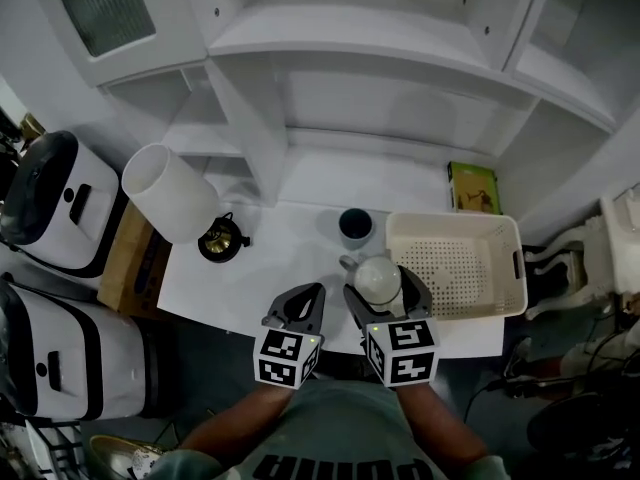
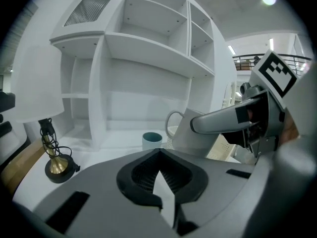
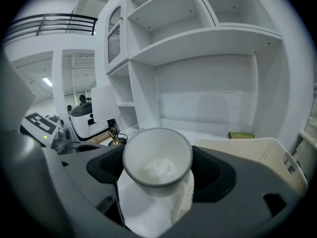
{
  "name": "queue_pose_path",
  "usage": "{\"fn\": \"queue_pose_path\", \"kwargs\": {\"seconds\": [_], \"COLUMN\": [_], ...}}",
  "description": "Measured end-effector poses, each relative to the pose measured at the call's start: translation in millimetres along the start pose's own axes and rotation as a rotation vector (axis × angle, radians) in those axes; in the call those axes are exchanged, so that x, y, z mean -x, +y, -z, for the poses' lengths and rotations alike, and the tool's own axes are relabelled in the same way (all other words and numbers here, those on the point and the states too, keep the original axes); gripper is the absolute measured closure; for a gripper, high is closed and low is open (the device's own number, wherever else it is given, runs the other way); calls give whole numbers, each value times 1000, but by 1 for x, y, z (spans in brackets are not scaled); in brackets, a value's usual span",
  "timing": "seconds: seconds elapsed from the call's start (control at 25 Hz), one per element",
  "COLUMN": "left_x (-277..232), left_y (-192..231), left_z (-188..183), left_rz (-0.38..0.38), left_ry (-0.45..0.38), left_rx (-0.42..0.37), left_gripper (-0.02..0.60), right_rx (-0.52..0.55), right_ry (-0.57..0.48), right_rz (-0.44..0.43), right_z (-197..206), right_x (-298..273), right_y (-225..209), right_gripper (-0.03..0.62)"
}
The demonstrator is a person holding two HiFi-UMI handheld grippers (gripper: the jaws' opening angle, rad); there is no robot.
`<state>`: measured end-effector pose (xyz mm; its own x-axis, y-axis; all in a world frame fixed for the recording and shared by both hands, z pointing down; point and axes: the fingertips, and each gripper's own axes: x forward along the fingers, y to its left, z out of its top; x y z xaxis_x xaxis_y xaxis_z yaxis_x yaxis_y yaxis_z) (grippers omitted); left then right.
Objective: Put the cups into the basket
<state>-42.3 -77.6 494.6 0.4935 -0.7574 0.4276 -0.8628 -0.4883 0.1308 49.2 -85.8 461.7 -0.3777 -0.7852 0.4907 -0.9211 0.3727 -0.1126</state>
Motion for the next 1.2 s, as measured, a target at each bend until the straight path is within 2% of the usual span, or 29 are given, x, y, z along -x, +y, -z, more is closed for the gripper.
{"fn": "queue_pose_path", "kwargs": {"seconds": [0.28,0.52,0.92,1.2], "left_x": [-24,-47,-86,-114], "left_y": [-36,-48,-51,-41], "left_z": [-33,-47,-54,-50], "left_rz": [62,85,93,74], "left_ry": [-37,-36,0,37], "left_rx": [-31,-53,-74,-65], "left_gripper": [575,575,575,575], "right_rx": [5,0,7,24], "right_ry": [-7,11,83,175], "right_rz": [63,92,87,62], "right_z": [-7,-8,-4,16], "right_x": [14,11,-23,-55], "right_y": [-47,-83,-127,-152], "right_gripper": [207,207,207,207]}}
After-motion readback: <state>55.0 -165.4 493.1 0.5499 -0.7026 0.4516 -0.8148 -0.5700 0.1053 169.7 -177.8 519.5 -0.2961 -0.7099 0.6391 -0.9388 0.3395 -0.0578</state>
